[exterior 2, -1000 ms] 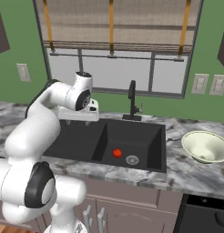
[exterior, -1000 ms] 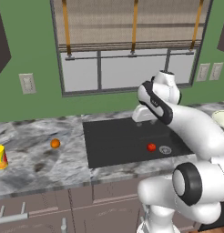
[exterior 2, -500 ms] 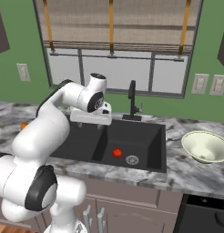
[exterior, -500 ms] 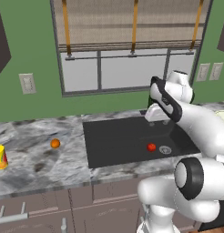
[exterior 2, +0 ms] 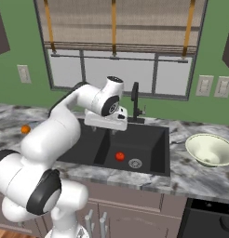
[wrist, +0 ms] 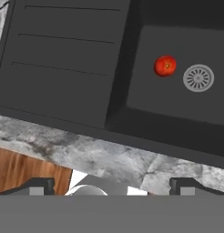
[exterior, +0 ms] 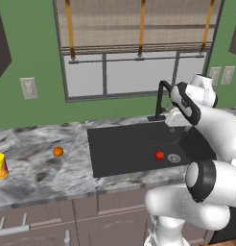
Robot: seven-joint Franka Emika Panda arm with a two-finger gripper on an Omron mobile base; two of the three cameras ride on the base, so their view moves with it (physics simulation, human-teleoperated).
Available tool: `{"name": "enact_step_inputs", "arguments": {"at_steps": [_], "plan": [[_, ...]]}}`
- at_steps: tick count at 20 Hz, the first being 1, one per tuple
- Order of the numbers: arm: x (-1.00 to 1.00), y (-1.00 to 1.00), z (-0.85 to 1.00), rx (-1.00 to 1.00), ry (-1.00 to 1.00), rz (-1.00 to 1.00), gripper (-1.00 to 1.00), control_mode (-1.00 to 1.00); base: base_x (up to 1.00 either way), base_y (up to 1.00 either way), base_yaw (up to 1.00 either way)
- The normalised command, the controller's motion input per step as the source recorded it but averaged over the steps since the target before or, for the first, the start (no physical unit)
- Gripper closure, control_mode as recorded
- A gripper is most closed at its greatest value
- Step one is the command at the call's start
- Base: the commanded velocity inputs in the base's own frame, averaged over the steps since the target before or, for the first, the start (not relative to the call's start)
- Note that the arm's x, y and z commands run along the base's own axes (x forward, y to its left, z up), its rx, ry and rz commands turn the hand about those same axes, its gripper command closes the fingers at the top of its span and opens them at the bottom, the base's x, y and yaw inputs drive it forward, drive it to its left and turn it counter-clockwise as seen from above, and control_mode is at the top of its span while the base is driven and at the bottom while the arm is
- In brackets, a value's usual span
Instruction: Remove the tangerine and tomato from the sink. Then move the bowl and cup from the counter to the sink for washing.
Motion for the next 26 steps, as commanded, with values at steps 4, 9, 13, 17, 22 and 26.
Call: {"name": "enact_step_inputs", "arguments": {"at_steps": [4,9,13,17,22,26], "plan": [[-0.12,-0.43,-0.07,0.05,0.0,-0.08,-1.0,-1.0,0.0,0.0,0.0],[-0.07,-0.37,-0.16,0.03,0.0,-0.12,-1.0,-1.0,0.0,0.0,0.0],[-0.02,-0.31,-0.22,0.0,0.0,-0.15,-1.0,-1.0,0.0,0.0,0.0],[0.02,-0.26,-0.21,0.0,0.0,-0.21,-1.0,-1.0,0.0,0.0,0.0],[0.06,-0.2,-0.23,0.01,-0.01,-0.23,-1.0,-1.0,0.0,0.0,0.0],[0.11,-0.1,-0.24,0.07,-0.06,-0.17,-1.0,-1.0,0.0,0.0,0.0]]}}
